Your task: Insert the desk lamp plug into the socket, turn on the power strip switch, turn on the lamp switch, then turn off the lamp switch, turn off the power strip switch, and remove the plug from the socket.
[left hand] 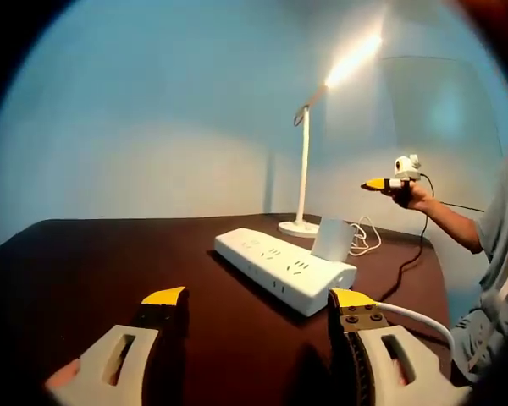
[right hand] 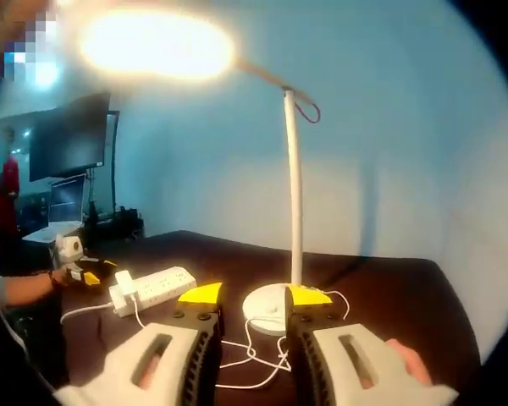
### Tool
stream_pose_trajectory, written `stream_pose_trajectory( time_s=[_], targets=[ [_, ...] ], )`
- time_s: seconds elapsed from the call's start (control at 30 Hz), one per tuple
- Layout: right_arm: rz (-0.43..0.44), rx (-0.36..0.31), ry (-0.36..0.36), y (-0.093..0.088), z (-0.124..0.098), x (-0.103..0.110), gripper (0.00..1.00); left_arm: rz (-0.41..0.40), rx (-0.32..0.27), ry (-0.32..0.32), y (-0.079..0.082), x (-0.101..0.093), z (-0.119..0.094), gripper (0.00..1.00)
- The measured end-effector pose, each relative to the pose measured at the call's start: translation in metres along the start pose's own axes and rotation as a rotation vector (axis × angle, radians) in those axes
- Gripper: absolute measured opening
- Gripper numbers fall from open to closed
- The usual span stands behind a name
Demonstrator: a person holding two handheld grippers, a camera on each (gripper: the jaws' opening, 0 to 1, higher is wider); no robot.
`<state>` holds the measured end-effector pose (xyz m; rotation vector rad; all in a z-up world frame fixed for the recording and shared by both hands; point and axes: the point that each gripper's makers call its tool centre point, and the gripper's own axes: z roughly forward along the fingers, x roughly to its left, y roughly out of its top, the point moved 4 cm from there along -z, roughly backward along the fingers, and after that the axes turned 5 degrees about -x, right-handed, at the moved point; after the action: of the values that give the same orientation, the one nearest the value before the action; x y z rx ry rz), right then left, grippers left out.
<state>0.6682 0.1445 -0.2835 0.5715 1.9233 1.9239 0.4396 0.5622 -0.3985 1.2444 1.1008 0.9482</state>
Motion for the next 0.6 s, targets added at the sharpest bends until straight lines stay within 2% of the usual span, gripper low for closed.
stream_pose_trajectory(
  time_s=[0.13, 0.33, 0.6],
  targets=[
    [0.009, -0.010, 0.001, -0.003, -0.006, 0.007, 0.30, -0.009, -0.023, -0.002, 0.003, 0.000, -0.002, 0.63],
    [0.018, -0.012, 0.009, -0.012, -0.016, 0.014, 0.31, -0.006, -0.019, -0.014, 0.002, -0.003, -0.002, 0.65],
    [0.040, -0.018, 0.028, -0.031, -0.026, 0.025, 0.44, -0.017, -0.047, -0.019, 0.007, -0.003, -0.003, 0.68]
  ],
)
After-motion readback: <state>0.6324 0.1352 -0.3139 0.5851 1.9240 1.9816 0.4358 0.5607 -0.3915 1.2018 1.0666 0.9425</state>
